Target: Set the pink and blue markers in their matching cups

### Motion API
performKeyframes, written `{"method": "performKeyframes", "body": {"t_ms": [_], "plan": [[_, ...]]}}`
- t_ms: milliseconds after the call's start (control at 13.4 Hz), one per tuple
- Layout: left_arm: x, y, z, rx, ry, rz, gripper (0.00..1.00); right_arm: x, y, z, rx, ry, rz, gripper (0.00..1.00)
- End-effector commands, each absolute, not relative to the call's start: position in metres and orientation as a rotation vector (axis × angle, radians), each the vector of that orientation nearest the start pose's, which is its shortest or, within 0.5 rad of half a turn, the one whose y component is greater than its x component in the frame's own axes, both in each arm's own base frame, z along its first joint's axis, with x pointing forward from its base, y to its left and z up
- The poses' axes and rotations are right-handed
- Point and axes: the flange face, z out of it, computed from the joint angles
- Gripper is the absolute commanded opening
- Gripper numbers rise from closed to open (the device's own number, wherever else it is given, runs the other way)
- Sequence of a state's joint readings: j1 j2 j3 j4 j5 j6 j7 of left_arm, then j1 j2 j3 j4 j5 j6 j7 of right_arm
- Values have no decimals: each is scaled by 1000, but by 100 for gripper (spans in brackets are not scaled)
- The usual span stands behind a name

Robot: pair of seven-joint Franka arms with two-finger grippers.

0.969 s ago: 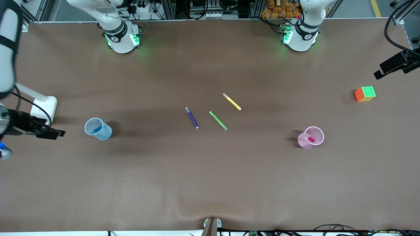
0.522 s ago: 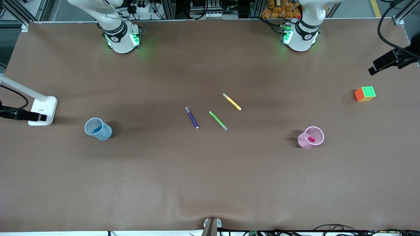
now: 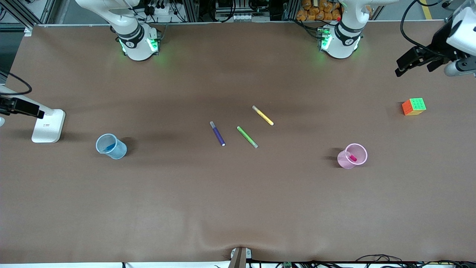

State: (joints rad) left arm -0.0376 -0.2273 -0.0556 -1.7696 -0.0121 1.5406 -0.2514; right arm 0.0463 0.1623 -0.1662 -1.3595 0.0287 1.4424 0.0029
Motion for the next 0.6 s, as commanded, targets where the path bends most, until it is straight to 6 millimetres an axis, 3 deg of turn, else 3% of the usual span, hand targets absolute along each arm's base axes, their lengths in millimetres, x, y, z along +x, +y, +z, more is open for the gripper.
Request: {"method": "performKeyframes", "body": {"t_ms": [0, 149, 373, 522], "plan": [[465, -48, 649, -3117, -183, -40, 100, 537, -68, 600, -3119, 91, 77, 100], [461, -45, 654, -3122, -16, -43, 100, 536, -64, 600, -3116, 74, 127, 100], [464, -44, 655, -3120, -1, -15, 100, 564, -51, 621, -3194, 18, 77, 100], [465, -43, 656, -3108, 1, -11, 100, 569, -52, 637, -3219, 22, 86, 100]]}}
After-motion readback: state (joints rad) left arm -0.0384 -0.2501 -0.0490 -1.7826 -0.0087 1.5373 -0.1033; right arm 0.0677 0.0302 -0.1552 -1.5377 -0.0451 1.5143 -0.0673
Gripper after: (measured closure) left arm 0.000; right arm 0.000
